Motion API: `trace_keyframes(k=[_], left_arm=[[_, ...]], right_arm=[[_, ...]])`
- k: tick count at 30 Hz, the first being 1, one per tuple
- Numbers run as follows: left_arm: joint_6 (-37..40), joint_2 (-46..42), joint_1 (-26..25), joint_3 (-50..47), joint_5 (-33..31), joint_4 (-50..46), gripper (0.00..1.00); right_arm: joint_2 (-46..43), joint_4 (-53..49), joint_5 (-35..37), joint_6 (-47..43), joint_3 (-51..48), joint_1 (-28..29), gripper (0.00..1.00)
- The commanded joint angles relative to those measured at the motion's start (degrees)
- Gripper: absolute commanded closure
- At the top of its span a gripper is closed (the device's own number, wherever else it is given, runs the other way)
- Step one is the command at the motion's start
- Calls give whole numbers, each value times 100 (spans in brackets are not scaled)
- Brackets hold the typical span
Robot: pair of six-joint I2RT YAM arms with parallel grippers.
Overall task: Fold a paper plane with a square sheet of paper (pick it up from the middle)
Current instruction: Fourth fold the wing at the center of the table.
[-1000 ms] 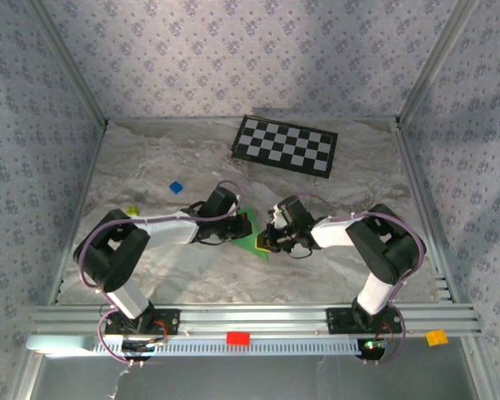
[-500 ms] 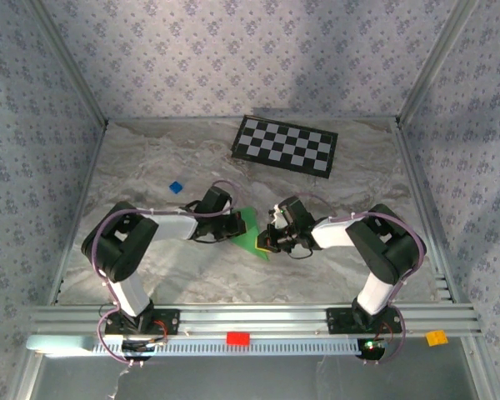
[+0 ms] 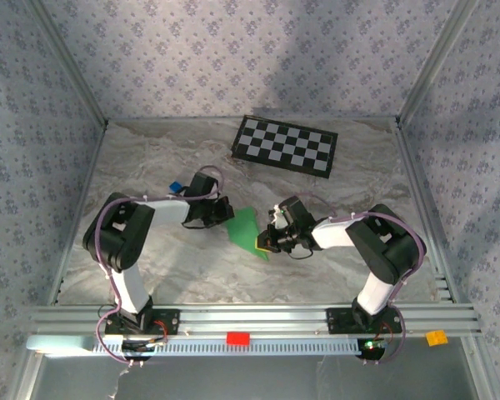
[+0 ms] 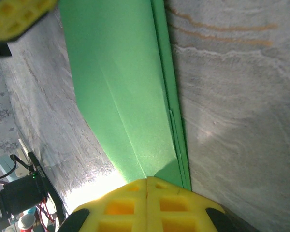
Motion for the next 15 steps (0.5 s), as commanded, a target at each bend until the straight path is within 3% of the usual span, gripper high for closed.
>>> trace_keyframes(k=[1,9,15], left_arm=[[320,176,203,322,-299,-378,98],[467,26,324,472,-295,-664,99],[286,-693,178,286,-305,-677,96]], right_arm=[[276,-830,273,-194,-294,-32,100],[256,-778,241,-213,-316,-41,100],[155,-642,157,-239,-261,-24,100]])
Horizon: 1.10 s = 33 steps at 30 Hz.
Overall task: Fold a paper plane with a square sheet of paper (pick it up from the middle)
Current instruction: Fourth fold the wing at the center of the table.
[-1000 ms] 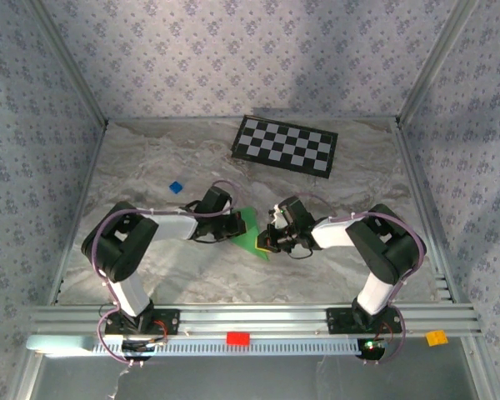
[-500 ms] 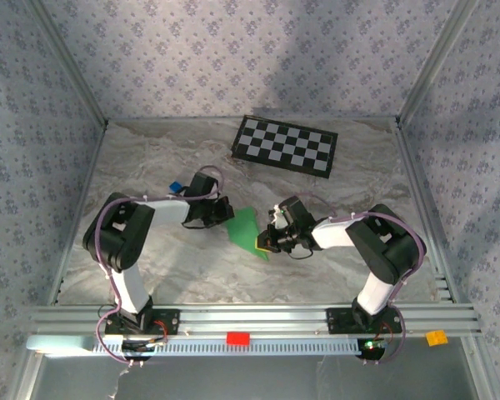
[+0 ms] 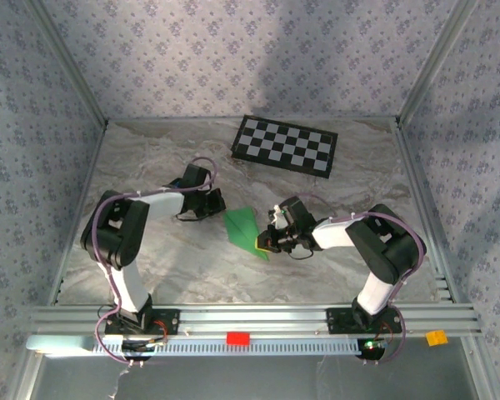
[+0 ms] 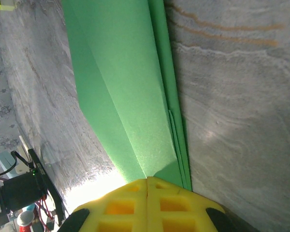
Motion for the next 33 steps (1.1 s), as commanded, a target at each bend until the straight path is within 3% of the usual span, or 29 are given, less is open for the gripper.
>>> trace_keyframes(k=[1,7,11,14,25,33], left_arm=[[-56,-661,-157,-64,-60,-139,96],[-244,-1105,-717,-322,-177,-20,94],[-511,-885,-936,-337,423,372,94],[-434,-660,-1066,-250,304,297,94],[-427,46,-1077,-347,120,256,99],[-434,-6,-1063,-590,-13,220,100]], right_arm=[[134,-742,203,-177,-208,-8,100],[39,-848,172,-304,-136,15,99],[19,-930,154,-360,-123,31,98],[13,-942,163,-357,-129,45,98],[-211,-1065,160,-351,-46,54,95],[-1034,-1073,323,-104,-249,23,82]])
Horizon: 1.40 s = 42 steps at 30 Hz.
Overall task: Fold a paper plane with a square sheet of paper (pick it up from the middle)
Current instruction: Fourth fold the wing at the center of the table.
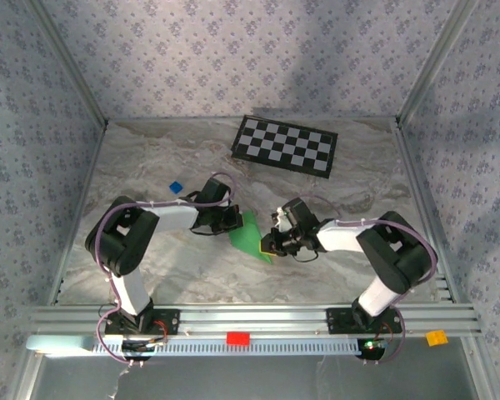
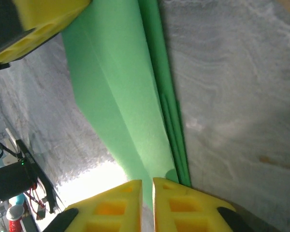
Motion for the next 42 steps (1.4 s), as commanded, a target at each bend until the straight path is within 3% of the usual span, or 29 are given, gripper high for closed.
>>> trace_keyframes(k=[1,8,12,42], left_arm=[[-27,-11,-9,-184,-156,-118,100],[-71,3,-14,-164,-155,-123,100],[-81,22,-11,-144,-155,-155,100],[-315,162,54,-194,-146,-257,100]], right_arm=[[-484,-305,241,147,-152,16,81],[-1005,-893,569,446,-351,57,70],[-1005,-931,543,552,-456,149,69],[-1021,-1192,721,1635,-651,220,76]])
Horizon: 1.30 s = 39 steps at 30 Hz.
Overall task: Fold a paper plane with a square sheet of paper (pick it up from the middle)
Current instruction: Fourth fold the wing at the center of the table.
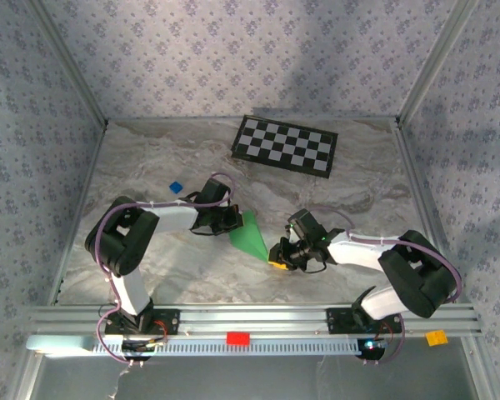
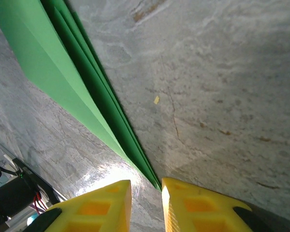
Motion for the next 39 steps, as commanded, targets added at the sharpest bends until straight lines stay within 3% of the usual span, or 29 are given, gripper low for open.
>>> trace_keyframes(k=[1,14,24,39], left_arm=[[-96,167,47,-180,-146,-339,100],[-272,299,142,-291,-41,-309,100],[-264,212,141,-290,-59,-309,100],[-242,126,142,-217,-86,-364,100]], right_arm=[[-136,-361,214,242,-110,-53,76],[137,162,-273,421,-85,-65,77],[126,165,-220,333,20,85,81],[88,161,3,192,69,165,78]])
